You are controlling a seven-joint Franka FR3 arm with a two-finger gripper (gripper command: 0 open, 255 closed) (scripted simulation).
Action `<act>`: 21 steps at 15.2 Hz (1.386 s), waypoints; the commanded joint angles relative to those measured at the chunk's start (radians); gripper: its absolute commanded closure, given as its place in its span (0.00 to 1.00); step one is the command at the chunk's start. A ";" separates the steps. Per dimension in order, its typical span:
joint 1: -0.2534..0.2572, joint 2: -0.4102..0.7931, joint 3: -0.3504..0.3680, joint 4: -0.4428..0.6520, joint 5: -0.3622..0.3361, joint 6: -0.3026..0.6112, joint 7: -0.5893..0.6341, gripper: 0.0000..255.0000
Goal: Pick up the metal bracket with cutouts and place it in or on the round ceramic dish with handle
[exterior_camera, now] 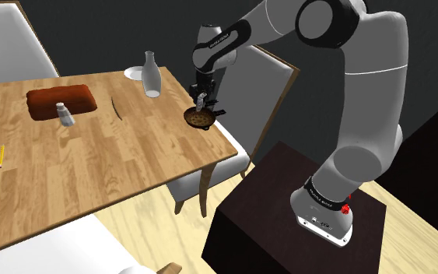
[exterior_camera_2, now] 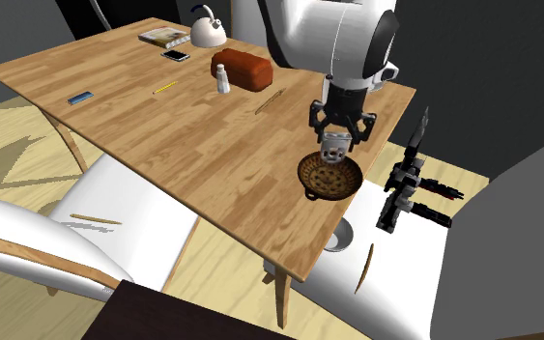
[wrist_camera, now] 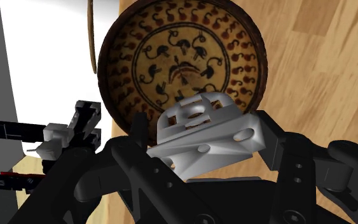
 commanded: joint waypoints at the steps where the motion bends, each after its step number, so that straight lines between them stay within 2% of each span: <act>1: 0.000 0.019 0.000 0.001 0.000 0.019 0.000 1.00; 11: 0.000 0.037 0.000 0.000 -0.001 0.037 0.000 1.00; 12: 0.000 0.037 0.000 0.000 -0.001 0.037 0.000 0.00; 17: 0.000 0.037 0.000 0.000 -0.001 0.037 0.000 0.00; 21: 0.000 -0.047 0.001 0.006 0.001 -0.053 -0.001 0.00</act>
